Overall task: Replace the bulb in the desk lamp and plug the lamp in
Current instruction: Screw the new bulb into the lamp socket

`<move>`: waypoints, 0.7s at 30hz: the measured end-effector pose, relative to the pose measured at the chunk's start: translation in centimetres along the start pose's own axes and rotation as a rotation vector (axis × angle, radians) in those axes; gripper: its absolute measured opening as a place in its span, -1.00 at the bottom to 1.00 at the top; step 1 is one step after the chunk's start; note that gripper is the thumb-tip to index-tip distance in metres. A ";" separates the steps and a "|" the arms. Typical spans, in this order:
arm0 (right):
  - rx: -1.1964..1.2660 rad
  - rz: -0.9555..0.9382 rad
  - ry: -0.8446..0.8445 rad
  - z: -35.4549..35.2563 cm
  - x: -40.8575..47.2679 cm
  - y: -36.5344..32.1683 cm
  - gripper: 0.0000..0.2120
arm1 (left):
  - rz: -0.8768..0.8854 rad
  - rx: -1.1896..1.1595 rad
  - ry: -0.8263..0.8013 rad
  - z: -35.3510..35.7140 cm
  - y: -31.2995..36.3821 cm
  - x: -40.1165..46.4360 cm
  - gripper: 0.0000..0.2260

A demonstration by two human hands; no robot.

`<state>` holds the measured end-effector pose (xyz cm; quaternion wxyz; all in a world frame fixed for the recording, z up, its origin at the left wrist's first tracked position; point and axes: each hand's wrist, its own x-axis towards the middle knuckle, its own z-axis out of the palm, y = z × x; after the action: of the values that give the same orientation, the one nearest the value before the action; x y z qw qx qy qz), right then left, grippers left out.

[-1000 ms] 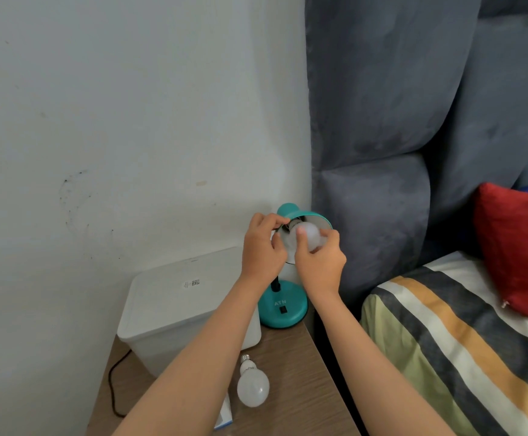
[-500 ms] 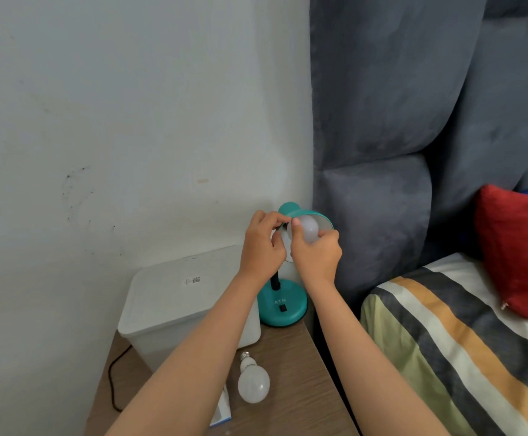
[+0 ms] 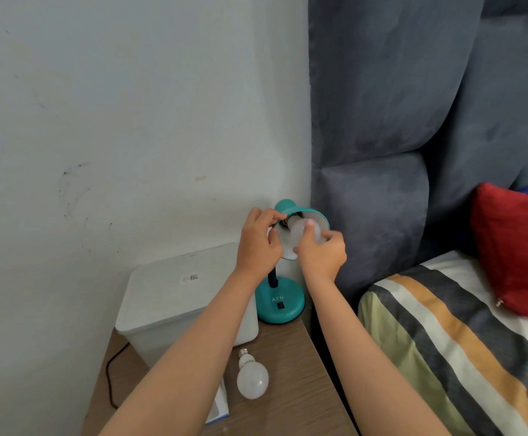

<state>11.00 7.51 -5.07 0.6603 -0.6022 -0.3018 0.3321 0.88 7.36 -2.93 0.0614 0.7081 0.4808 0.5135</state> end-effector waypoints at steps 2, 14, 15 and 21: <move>0.111 0.170 -0.026 0.0 0.1 0.0 -0.58 | 0.002 0.003 -0.007 0.0 0.1 -0.1 -0.66; -0.018 0.029 -0.084 0.0 -0.9 -0.3 -0.44 | 0.009 0.002 -0.030 0.0 0.1 -0.1 -0.65; -0.022 0.030 -0.090 0.0 -0.9 -0.5 -0.43 | 0.004 0.003 -0.028 0.0 0.1 -0.1 -0.65; -0.313 -0.241 -0.141 -1.4 -1.2 -0.7 -0.39 | 0.019 -0.008 -0.035 -0.1 0.2 -0.2 -0.67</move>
<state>11.49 5.69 -4.48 0.5710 -0.6322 -0.4650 0.2410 0.92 7.11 -2.94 0.0675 0.7214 0.4707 0.5034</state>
